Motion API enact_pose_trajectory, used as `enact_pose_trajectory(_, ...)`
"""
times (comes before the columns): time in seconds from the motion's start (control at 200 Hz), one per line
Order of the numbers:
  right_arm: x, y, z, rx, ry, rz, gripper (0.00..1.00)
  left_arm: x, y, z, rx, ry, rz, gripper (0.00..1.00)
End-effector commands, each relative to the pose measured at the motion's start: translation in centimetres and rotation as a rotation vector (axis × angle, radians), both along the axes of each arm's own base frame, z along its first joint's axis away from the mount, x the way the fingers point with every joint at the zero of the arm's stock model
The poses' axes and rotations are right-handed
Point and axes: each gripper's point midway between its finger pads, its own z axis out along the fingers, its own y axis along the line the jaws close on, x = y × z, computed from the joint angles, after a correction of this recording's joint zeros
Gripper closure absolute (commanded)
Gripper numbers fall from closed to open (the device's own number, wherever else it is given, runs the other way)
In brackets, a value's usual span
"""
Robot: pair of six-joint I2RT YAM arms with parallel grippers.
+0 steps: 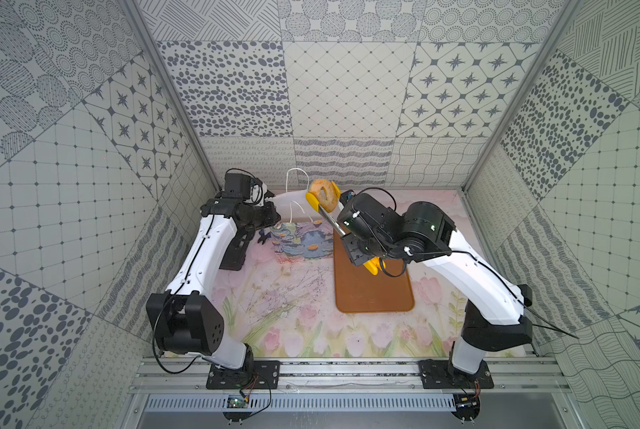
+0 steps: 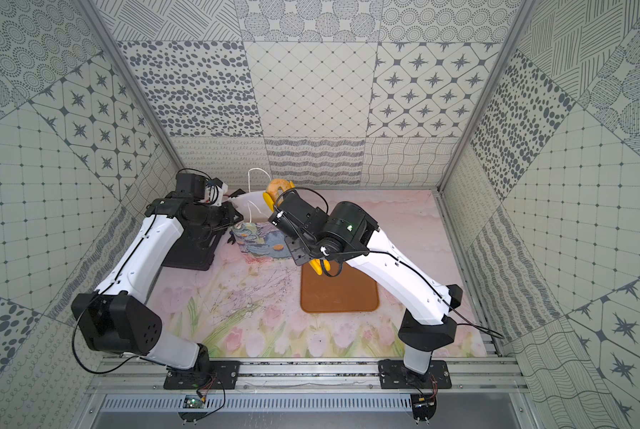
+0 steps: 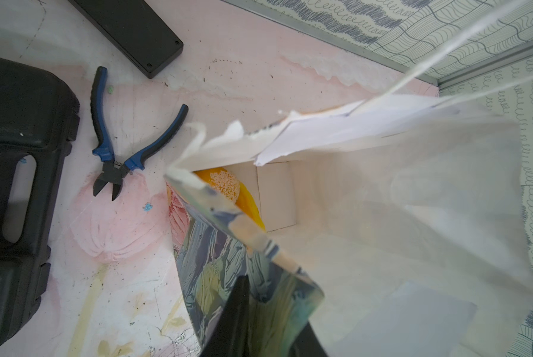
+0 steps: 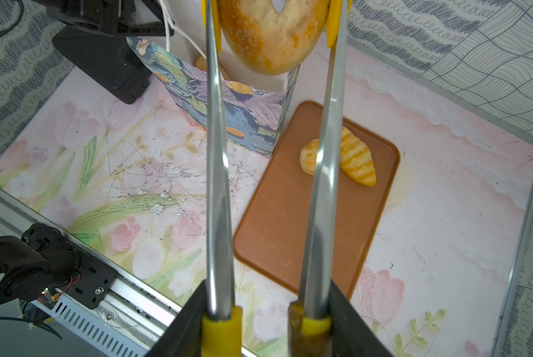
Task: Pack bread into a paper bag
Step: Place the fake bread in the paper bag.
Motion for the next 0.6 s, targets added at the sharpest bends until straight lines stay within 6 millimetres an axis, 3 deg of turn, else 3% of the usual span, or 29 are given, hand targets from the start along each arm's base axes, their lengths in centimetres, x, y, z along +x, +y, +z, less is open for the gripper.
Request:
enact_pose_trajectory(0.0,1.4,1.2,1.0,0.022,-0.05,0.009,0.45,-0.2,0.1,0.0,0.009,0.0,0.003,0.81)
enact_pose_trajectory(0.215,2.4,2.9,0.7,0.048,-0.043,0.015,0.44,-0.2,0.1,0.2,0.006,-0.007,0.0,0.81)
enact_pose_trajectory(0.595,2.7,3.0,0.2,0.039,-0.028,0.007,0.39,0.2,0.1,1.0,0.009,-0.028,0.001,0.76)
